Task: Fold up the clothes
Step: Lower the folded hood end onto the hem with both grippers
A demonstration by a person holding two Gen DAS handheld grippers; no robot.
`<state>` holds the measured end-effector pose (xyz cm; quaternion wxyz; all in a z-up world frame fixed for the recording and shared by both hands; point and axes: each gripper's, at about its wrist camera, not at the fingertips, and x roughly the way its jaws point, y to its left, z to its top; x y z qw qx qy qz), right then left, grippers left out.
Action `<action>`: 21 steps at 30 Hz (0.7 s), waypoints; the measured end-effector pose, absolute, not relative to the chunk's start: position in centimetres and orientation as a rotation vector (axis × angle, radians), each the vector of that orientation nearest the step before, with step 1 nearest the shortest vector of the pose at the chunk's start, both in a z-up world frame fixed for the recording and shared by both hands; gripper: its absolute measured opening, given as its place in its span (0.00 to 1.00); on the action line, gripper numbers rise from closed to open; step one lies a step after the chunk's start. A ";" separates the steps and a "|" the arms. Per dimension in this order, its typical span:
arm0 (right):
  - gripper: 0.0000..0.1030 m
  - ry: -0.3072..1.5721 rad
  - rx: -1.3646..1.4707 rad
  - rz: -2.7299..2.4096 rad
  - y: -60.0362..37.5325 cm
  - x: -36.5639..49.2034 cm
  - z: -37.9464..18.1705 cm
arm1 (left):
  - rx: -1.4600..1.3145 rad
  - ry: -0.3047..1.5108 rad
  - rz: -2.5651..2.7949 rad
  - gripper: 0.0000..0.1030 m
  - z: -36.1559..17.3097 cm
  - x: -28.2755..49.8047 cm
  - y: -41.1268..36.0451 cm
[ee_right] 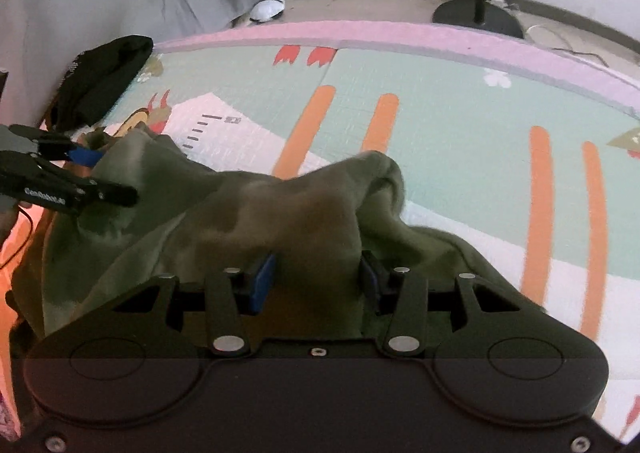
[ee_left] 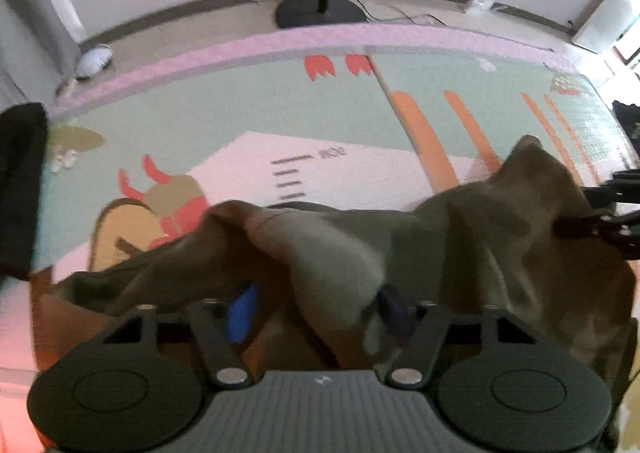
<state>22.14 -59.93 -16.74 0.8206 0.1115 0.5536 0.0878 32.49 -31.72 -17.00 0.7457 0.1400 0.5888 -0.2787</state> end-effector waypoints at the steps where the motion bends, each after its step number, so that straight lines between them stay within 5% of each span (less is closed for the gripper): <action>1: 0.33 1.182 0.234 0.198 -59.8 22.4 -17.0 | 0.322 1.296 -0.612 0.40 -17.2 32.5 -32.1; 3: 0.14 1.181 0.210 0.218 -59.5 22.9 -17.2 | 0.350 1.298 -0.625 0.29 -17.4 32.3 -32.6; 4: 0.09 1.178 0.190 0.226 -59.3 23.0 -17.2 | 0.363 1.294 -0.634 0.21 -17.4 32.2 -32.9; 6: 0.06 1.157 0.172 0.231 -59.1 23.0 -16.7 | 0.364 1.282 -0.636 0.20 -17.0 32.1 -33.1; 14: 0.05 1.043 0.235 0.135 -61.2 23.2 -14.8 | 0.157 1.234 -0.554 0.20 -14.4 36.3 -31.4; 21: 0.06 1.071 0.273 0.085 -60.5 22.5 -17.7 | 0.104 1.327 -0.410 0.33 -17.3 39.0 -30.5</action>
